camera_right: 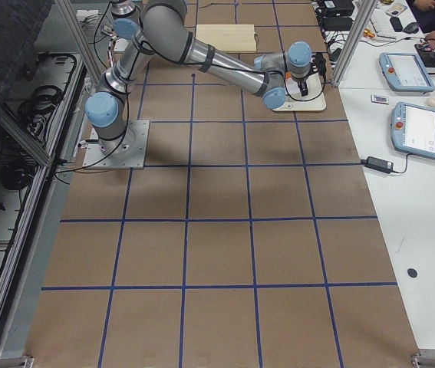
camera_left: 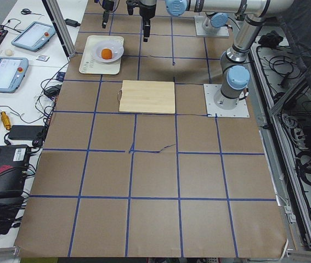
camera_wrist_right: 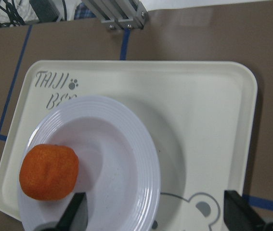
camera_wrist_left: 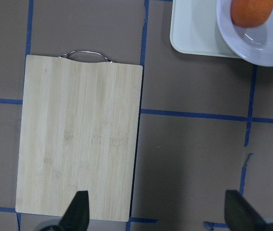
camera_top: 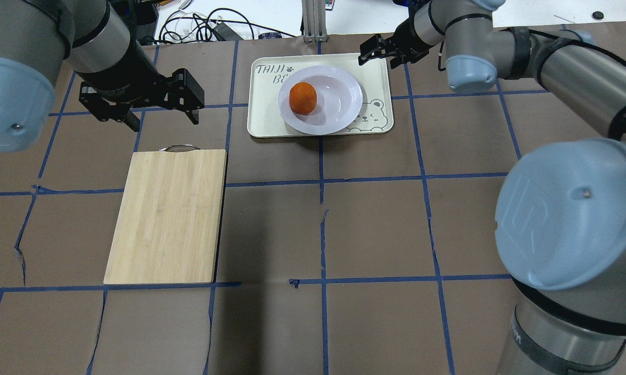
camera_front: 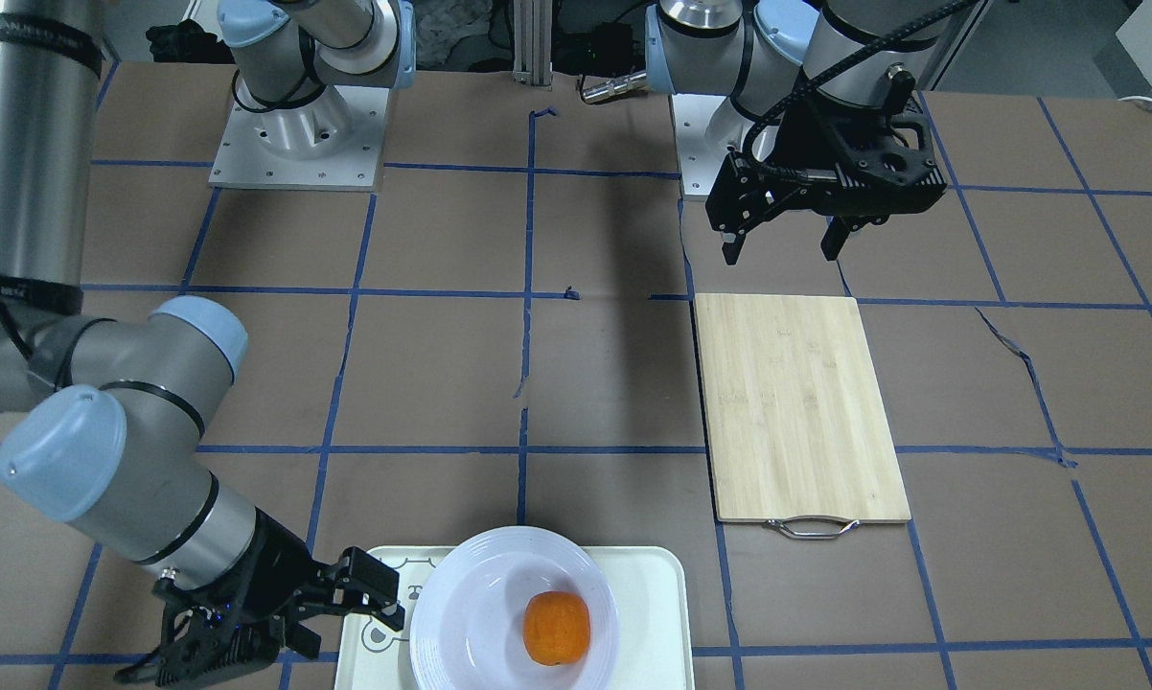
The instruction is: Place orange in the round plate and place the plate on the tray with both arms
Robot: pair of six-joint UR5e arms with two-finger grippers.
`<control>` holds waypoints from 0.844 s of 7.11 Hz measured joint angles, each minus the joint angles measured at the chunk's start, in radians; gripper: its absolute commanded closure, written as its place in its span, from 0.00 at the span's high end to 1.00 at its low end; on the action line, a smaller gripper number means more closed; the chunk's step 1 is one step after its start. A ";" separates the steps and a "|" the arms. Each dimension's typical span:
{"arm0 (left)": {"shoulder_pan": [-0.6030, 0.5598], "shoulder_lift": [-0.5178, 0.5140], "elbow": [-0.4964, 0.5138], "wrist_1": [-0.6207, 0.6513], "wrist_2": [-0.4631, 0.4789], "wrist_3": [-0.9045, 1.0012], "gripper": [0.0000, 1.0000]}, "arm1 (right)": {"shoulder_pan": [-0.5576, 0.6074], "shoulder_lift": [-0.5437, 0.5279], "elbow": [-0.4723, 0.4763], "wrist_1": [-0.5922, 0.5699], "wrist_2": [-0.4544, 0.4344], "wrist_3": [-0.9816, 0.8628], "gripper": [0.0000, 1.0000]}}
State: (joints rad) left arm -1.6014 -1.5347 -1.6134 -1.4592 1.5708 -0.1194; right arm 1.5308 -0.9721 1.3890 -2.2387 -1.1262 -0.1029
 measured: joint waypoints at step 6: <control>-0.003 0.003 -0.001 -0.003 -0.001 -0.005 1.00 | -0.006 -0.441 0.165 0.568 -0.307 0.094 1.00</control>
State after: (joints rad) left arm -1.6041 -1.5314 -1.6143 -1.4617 1.5699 -0.1244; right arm 1.5245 -1.4134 1.5538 -1.6705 -1.4337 -0.0091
